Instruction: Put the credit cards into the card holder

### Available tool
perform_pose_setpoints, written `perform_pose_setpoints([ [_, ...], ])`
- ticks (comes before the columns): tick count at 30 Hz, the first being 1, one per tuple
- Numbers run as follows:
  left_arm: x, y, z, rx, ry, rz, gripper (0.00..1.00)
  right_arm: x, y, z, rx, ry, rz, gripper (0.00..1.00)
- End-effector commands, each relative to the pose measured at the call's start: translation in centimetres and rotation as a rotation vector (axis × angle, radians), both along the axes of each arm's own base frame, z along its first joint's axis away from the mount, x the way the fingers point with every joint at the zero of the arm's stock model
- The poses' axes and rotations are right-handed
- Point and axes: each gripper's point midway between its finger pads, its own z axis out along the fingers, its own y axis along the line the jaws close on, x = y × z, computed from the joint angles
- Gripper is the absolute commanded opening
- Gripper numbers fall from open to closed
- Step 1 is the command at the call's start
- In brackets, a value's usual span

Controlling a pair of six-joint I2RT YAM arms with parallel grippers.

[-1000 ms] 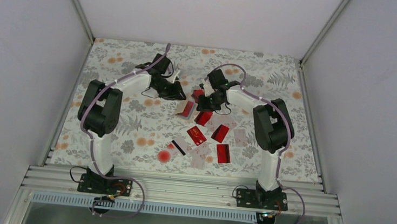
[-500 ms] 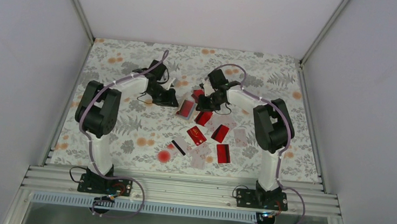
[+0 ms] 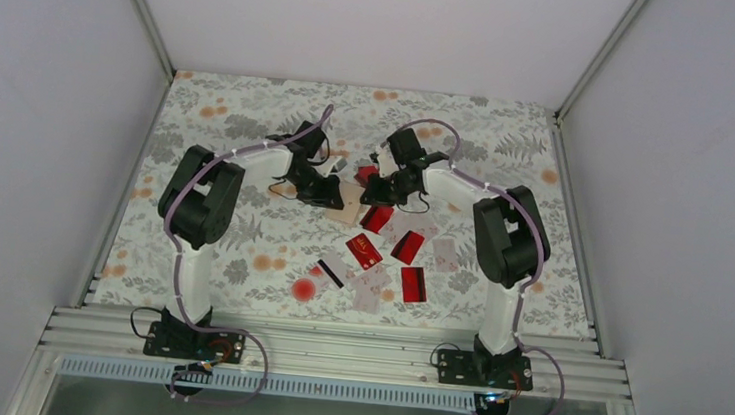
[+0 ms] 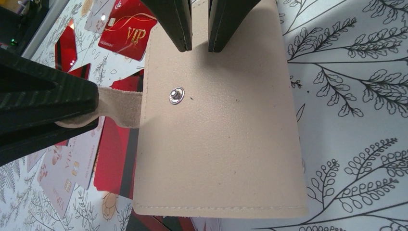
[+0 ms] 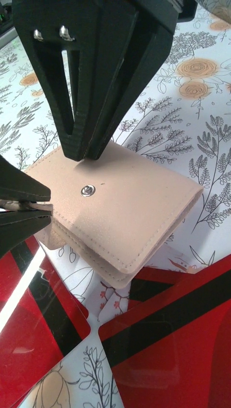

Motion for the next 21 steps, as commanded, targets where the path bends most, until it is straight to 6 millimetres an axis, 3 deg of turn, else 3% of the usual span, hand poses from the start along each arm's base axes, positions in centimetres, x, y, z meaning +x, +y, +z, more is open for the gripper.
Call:
perform_pose_setpoints([
  [1, 0.5, -0.6, -0.2, -0.010, -0.014, -0.021, 0.11, 0.4, 0.6, 1.1, 0.059, 0.001, -0.026, 0.04],
  [10, 0.0, -0.7, -0.6, -0.017, 0.008, -0.018, 0.11, 0.9, 1.1, -0.9, 0.066, 0.075, -0.077, 0.05],
  [17, -0.2, -0.8, -0.9, -0.027, 0.027, -0.013, 0.11, 1.1, 2.3, -1.4, 0.117, 0.112, -0.088, 0.23],
  [21, -0.4, -0.9, -1.0, -0.033, 0.034, -0.015, 0.11, 1.2, 2.7, -1.0, 0.142, 0.120, -0.081, 0.27],
])
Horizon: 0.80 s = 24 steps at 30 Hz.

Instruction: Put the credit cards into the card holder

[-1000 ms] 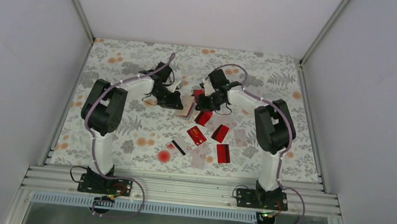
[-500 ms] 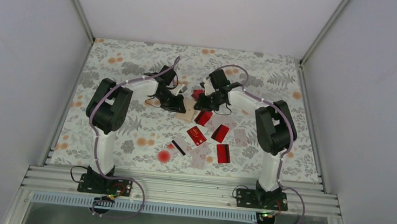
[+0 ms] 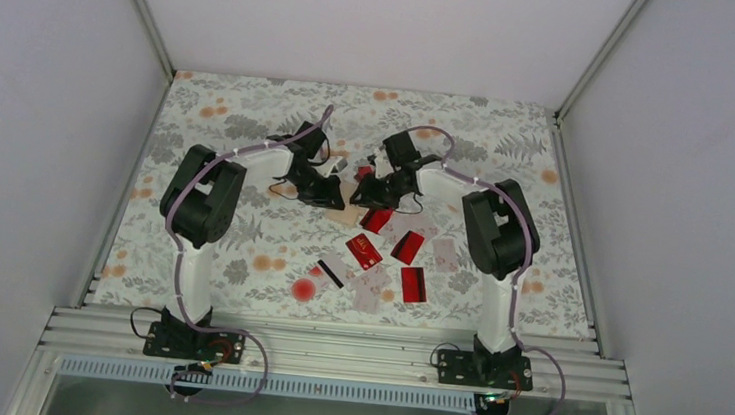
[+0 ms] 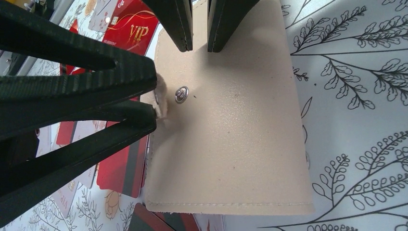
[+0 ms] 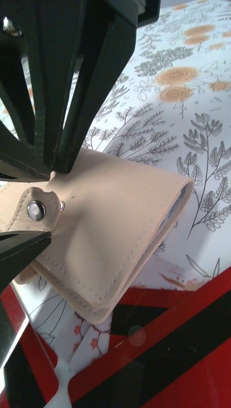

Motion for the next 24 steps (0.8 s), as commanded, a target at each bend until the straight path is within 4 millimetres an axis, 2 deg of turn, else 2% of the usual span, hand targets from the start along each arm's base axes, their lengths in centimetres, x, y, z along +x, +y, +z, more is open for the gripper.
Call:
perform_pose_setpoints([
  [1, -0.4, -0.5, -0.8, -0.016, 0.022, -0.009, 0.11, 1.0, 1.1, 1.1, 0.062, -0.011, -0.001, 0.27],
  [9, -0.7, -0.5, -0.7, -0.022, 0.019, -0.019, 0.10, 0.7, 1.1, 3.6, 0.090, -0.043, 0.004, 0.31],
  [14, -0.8, -0.5, -0.9, -0.026, 0.018, -0.024, 0.10, 0.3, -0.1, 4.6, 0.047, -0.085, -0.015, 0.29],
  [24, -0.7, -0.4, -1.5, -0.015, 0.021, -0.040, 0.10, -1.5, -2.0, 2.1, -0.014, -0.054, -0.060, 0.16],
])
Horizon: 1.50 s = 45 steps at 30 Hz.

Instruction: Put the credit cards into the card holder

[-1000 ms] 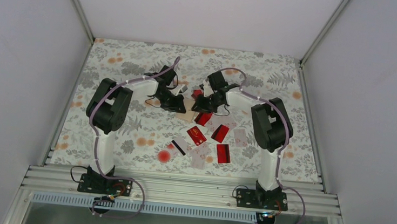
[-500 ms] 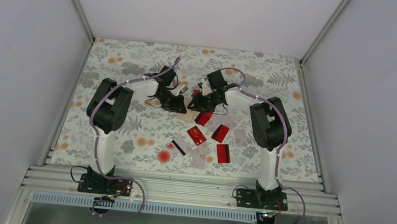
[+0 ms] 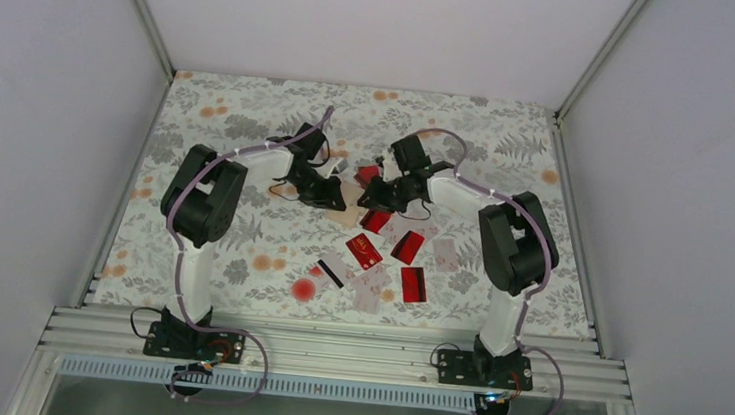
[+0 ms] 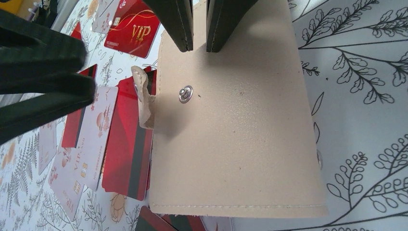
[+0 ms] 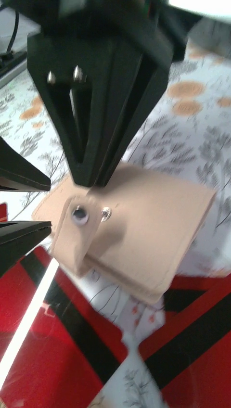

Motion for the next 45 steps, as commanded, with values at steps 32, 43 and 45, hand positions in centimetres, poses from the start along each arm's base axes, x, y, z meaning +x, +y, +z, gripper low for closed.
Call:
perform_pose_setpoints([
  [32, -0.2, -0.2, -1.4, 0.025, 0.027, -0.036, 0.10, 1.4, 1.3, -3.5, -0.008, 0.031, 0.002, 0.10],
  [43, -0.4, -0.1, -1.9, 0.028, 0.034, -0.042, 0.10, 1.9, 1.8, -2.8, 0.027, 0.007, -0.011, 0.10],
  [45, -0.4, -0.1, -1.9, 0.029, 0.036, -0.041, 0.10, 2.1, 1.9, -2.4, 0.039, -0.006, -0.011, 0.10],
])
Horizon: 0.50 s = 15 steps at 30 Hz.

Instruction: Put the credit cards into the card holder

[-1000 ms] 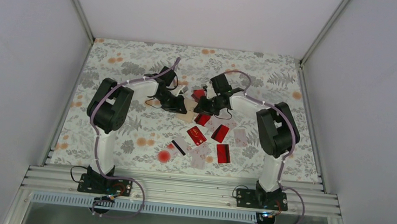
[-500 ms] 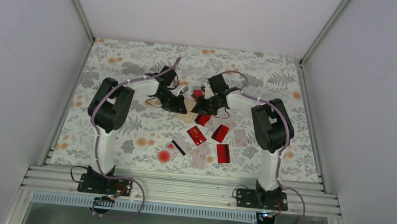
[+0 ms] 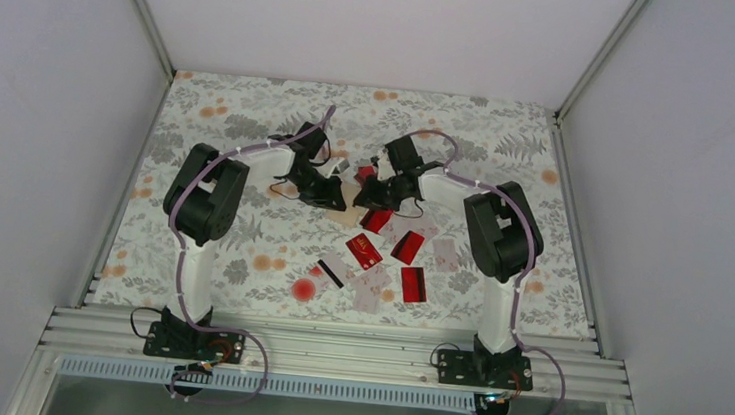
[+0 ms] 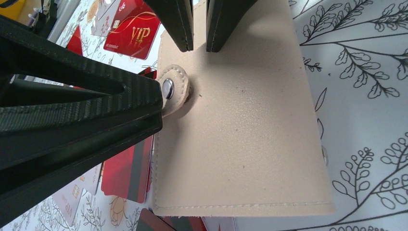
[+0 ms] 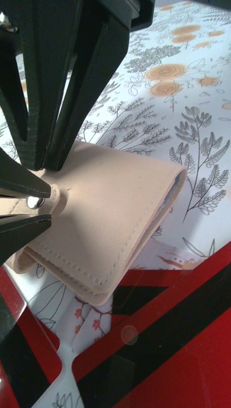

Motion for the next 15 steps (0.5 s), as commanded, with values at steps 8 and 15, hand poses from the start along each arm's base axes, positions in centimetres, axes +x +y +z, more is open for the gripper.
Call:
perform_pose_setpoints([
  [8, -1.0, 0.2, -3.0, 0.030, 0.047, -0.016, 0.10, 0.3, 0.9, 1.7, 0.068, -0.057, 0.004, 0.11],
  [15, -1.5, 0.4, -3.7, 0.035, 0.057, -0.014, 0.10, -0.9, -0.1, 2.5, 0.068, -0.087, 0.002, 0.11],
])
